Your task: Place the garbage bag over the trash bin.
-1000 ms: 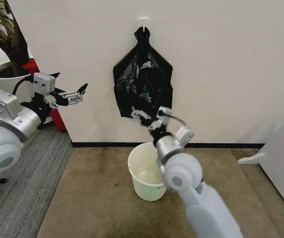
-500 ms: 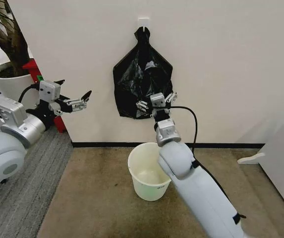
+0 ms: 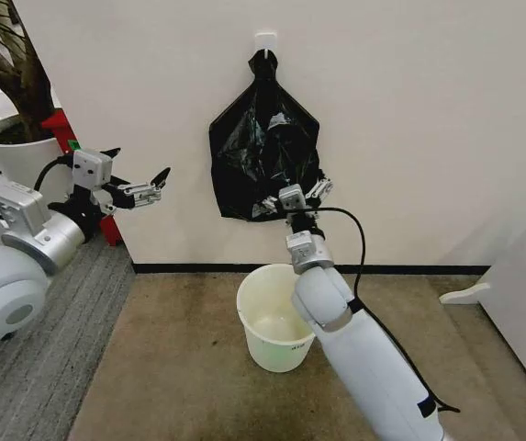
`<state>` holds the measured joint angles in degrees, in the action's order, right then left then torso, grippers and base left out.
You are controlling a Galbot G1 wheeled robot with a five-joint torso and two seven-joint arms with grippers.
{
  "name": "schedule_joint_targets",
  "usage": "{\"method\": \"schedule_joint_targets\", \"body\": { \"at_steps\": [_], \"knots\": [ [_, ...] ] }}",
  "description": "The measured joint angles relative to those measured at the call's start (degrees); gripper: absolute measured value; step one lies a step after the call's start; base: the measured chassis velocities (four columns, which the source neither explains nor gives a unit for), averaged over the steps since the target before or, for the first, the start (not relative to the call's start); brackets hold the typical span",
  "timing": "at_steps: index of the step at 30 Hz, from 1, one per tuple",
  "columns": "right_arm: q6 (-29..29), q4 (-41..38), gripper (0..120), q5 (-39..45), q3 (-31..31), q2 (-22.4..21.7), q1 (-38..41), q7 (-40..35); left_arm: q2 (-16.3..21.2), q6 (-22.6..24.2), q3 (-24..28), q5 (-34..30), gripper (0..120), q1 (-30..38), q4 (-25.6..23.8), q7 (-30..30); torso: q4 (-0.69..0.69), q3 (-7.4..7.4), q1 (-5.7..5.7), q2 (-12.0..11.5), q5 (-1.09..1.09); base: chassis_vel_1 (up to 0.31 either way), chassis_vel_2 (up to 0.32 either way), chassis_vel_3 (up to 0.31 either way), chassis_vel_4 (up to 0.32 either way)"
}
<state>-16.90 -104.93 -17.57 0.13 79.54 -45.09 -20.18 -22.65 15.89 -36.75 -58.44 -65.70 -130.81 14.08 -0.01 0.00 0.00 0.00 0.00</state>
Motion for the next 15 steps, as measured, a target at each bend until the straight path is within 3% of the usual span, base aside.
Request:
{"method": "schedule_joint_targets", "body": {
  "at_steps": [10,15],
  "knots": [
    [1.1,3.7,99,-2.8,0.0,2.5,2.7,-0.5,-0.3,0.0,0.1,-0.8,100,-0.2,-0.1,0.1,0.01,0.00,0.00,0.0,-0.01,0.000,0.000,0.000,0.000],
    [1.5,3.5,99,-3.6,-0.5,3.8,-1.4,-0.6,-0.2,0.0,0.1,-0.9,100,0.1,0.3,0.1,0.00,0.00,0.00,0.0,-0.01,0.000,0.000,0.000,0.000]
  ]
}}
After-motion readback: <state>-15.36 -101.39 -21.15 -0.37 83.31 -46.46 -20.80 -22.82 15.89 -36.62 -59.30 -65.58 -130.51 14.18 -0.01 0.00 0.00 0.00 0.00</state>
